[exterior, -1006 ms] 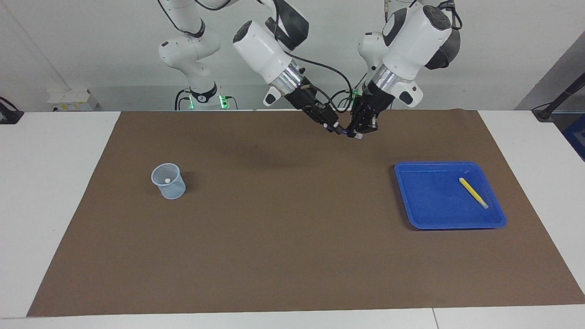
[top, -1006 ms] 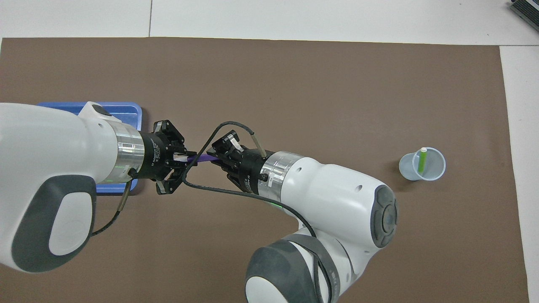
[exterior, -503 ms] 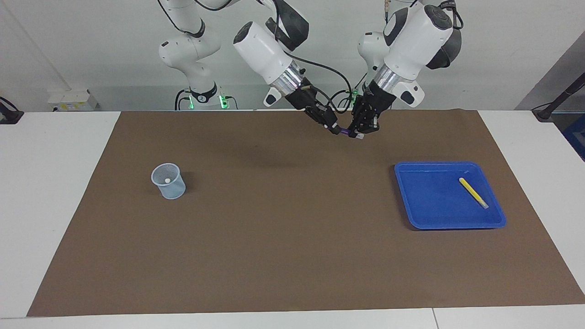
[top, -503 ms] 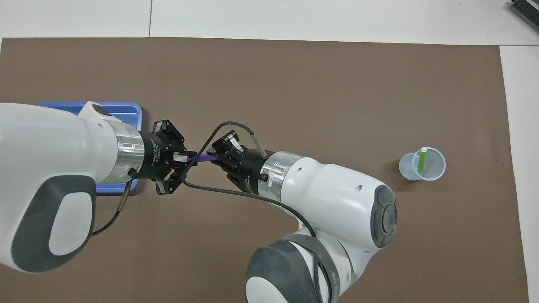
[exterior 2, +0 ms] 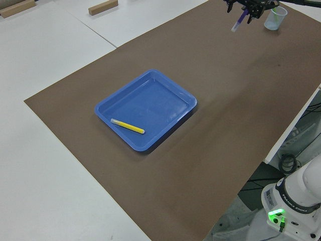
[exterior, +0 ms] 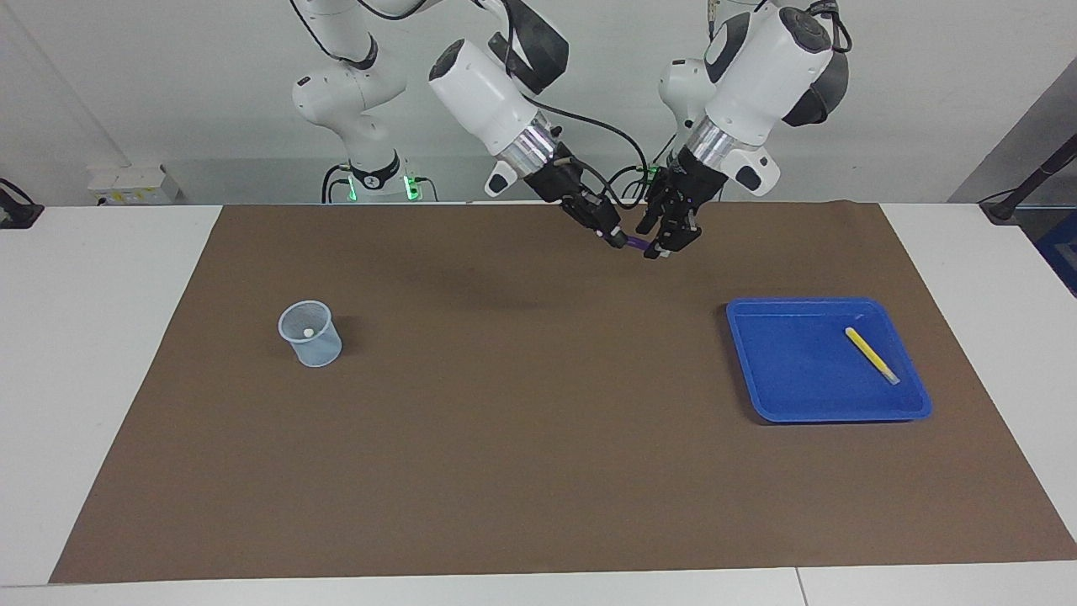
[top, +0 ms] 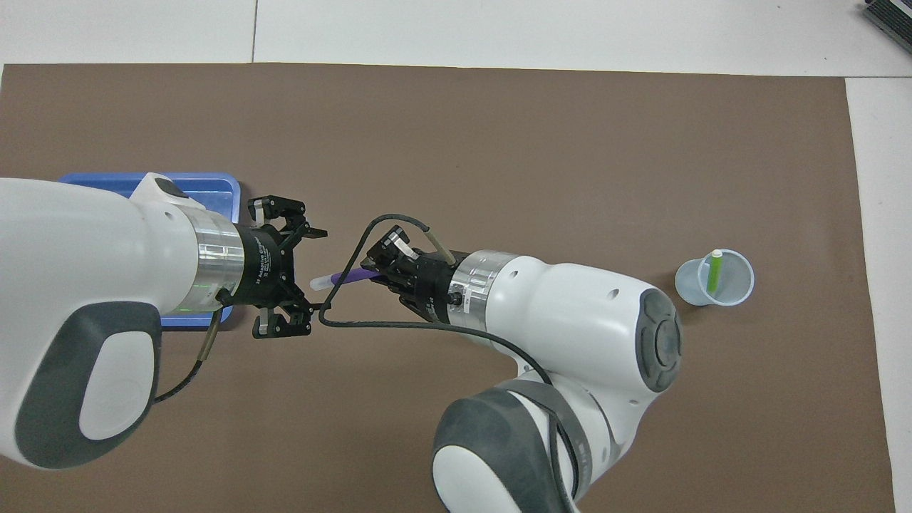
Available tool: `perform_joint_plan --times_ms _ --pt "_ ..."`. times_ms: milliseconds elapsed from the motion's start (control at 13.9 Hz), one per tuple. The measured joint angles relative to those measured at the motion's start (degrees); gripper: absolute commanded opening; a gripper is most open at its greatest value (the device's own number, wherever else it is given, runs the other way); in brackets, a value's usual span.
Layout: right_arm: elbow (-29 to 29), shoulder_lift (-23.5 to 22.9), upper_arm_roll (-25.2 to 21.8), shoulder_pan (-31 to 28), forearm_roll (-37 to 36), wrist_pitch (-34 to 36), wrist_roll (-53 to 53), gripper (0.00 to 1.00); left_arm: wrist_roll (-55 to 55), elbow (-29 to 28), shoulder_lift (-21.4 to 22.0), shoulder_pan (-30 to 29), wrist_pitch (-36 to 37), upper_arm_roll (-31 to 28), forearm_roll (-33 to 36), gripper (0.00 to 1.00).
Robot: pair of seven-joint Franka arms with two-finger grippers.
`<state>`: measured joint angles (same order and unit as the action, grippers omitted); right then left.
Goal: Transfer and insert pens with both arms
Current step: 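Open the left gripper while the right gripper pulls the pen away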
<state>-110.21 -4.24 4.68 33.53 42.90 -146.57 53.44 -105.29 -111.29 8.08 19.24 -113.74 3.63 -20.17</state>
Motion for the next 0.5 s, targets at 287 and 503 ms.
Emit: perform_joint_plan --times_ms 287,503 --pt "0.39 0.42 -0.23 -5.88 -6.16 12.10 -12.96 0.00 15.70 -0.95 0.39 -0.91 1.50 -0.65 0.02 0.86" --pt "0.50 1.27 -0.28 -9.54 -12.19 19.86 -21.89 0.00 36.72 -1.82 1.13 -7.20 5.39 -1.17 0.03 0.86"
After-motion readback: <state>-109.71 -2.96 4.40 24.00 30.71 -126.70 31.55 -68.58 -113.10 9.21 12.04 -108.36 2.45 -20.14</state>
